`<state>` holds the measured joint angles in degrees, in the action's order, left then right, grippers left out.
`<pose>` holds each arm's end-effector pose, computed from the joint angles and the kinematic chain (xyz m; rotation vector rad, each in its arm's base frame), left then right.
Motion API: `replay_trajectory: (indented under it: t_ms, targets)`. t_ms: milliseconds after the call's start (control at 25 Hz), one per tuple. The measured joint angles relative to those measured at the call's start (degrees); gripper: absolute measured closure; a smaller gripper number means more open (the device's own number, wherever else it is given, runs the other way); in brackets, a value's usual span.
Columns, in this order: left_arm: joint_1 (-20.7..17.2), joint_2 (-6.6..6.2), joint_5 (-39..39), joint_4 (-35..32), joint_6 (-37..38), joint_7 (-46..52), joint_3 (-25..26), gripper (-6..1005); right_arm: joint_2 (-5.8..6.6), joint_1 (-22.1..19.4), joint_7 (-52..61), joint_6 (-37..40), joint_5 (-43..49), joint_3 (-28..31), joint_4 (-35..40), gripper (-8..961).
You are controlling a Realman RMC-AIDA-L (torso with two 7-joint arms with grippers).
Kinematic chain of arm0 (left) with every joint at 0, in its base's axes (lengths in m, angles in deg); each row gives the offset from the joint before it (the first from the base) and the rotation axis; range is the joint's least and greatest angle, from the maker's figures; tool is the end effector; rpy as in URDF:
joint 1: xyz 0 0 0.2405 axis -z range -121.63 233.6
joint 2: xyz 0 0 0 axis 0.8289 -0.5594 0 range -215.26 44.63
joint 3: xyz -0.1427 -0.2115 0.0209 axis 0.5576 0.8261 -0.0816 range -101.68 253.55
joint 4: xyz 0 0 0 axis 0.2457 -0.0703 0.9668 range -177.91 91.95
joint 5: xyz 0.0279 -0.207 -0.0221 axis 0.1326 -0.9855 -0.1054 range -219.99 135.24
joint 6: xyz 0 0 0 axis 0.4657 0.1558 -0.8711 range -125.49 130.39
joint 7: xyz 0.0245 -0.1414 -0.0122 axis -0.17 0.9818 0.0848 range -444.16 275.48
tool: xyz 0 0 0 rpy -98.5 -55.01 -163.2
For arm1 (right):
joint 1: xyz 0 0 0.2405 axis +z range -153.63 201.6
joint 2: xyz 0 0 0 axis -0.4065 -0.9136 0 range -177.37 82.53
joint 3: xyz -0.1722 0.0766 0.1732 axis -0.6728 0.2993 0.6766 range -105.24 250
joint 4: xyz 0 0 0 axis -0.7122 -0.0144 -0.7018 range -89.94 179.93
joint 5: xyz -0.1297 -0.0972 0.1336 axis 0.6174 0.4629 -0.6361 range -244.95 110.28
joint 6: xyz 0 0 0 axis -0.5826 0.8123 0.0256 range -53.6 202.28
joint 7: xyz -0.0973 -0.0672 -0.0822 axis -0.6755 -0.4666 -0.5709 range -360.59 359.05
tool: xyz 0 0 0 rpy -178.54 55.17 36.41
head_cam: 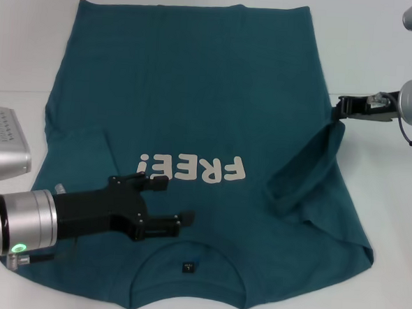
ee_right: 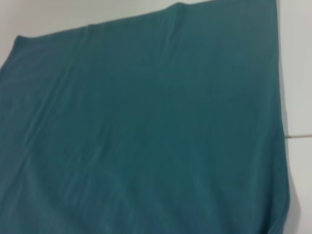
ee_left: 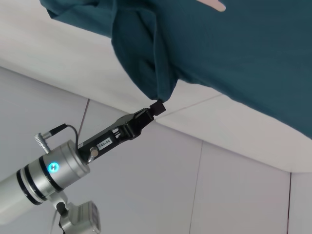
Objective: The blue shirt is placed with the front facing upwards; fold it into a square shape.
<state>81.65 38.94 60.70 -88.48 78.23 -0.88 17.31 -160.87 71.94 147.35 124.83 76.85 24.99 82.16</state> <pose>-0.2300 0.3338 -0.0433 -2.6872 -0.6102 -0.6805 0.2526 0.4671 0.0460 -1.9450 1.3993 0.2062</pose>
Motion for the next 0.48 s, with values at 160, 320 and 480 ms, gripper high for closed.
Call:
replay_trajectory:
  t_ms: [160, 320, 480]
  targets:
    - [-0.34, -0.05, -0.56, -0.03, 0.57, -0.32, 0.0, 112, -0.54, 0.13, -0.01, -1.25, -0.83, -0.19, -0.06, 930]
    - [-0.71, -0.07, -0.69, -0.03, 0.86, -0.36, 0.0, 112, -0.87, 0.63, 0.09, -2.74, -0.93, -0.32, -0.52, 926]
    - [-0.84, -0.07, -0.7, 0.02, 0.86, -0.46, 0.0, 112, -1.55, 1.38, 0.01, -4.23, -0.88, -0.56, -0.85, 921]
